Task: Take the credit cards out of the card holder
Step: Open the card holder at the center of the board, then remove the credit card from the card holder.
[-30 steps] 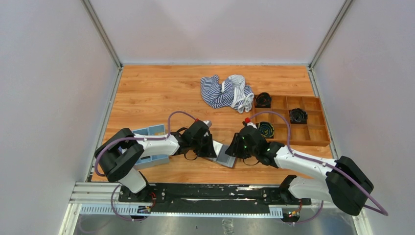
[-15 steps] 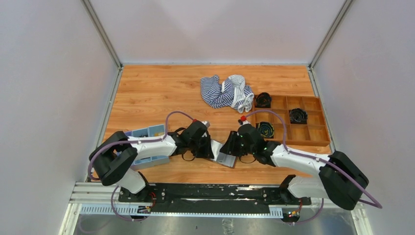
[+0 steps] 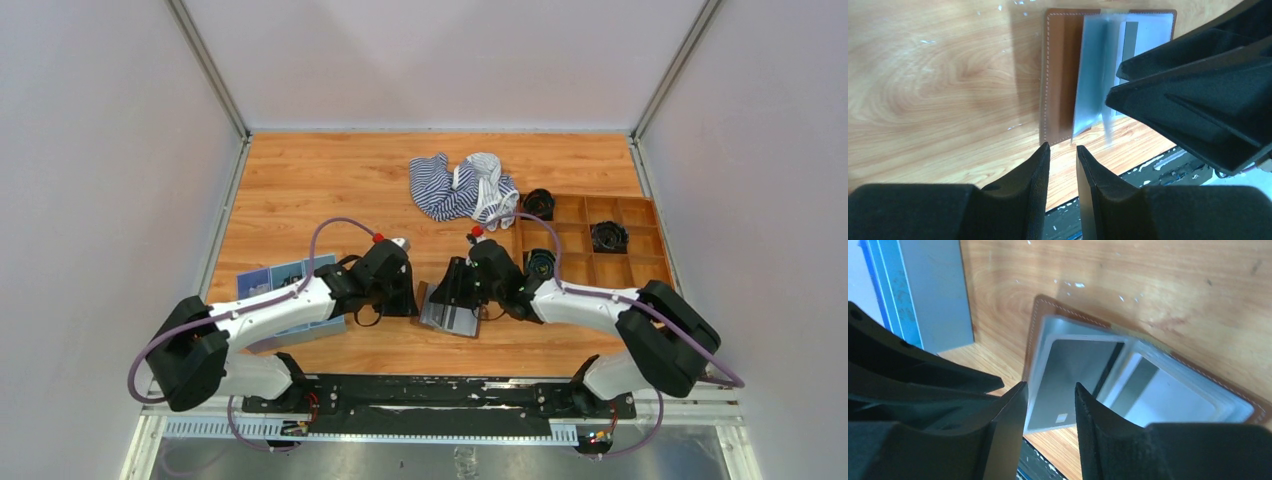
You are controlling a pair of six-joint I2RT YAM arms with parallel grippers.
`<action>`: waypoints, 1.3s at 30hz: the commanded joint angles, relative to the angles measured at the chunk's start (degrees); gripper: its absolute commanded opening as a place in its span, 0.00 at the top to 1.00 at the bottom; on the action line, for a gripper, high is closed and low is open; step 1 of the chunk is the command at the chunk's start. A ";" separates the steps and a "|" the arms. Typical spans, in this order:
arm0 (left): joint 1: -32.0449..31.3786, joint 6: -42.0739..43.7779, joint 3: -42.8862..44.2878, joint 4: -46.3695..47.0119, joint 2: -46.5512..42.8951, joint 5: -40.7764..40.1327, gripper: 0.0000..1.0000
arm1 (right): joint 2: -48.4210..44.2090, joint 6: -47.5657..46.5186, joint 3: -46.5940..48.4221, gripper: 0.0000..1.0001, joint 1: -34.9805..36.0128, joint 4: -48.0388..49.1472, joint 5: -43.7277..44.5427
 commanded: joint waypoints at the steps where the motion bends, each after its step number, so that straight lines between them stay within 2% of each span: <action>1: 1.13 1.74 2.28 -6.01 -3.39 -3.35 0.69 | 3.31 -0.89 3.48 0.54 0.08 1.77 -1.51; 6: 1.25 1.99 3.04 -6.95 -4.19 -3.35 0.69 | 7.48 -1.03 5.75 0.45 0.33 2.11 -3.63; 11: 1.25 1.58 3.09 -4.16 -4.12 -0.28 0.69 | 4.46 -1.13 4.68 0.45 0.05 0.38 -2.53; 16: 1.16 0.36 3.54 0.32 -2.83 4.26 0.70 | -6.03 -3.17 0.57 0.49 -1.34 -4.93 3.64; 20: 1.16 -1.07 3.33 7.37 -0.71 8.76 0.70 | -9.51 -2.58 -3.75 0.57 -3.66 -5.59 3.57; 27: 1.91 -1.69 0.91 18.12 9.81 12.33 0.74 | -7.00 -0.93 -4.75 0.62 -4.14 -2.86 -1.90; 32: 2.10 -1.35 0.12 16.20 13.19 9.01 0.76 | -5.93 -0.13 -5.01 0.66 -4.08 -0.95 -3.21; 39: 2.98 -1.94 -2.98 15.76 12.15 6.43 0.76 | 0.91 3.04 -5.04 0.68 -4.07 4.91 -7.81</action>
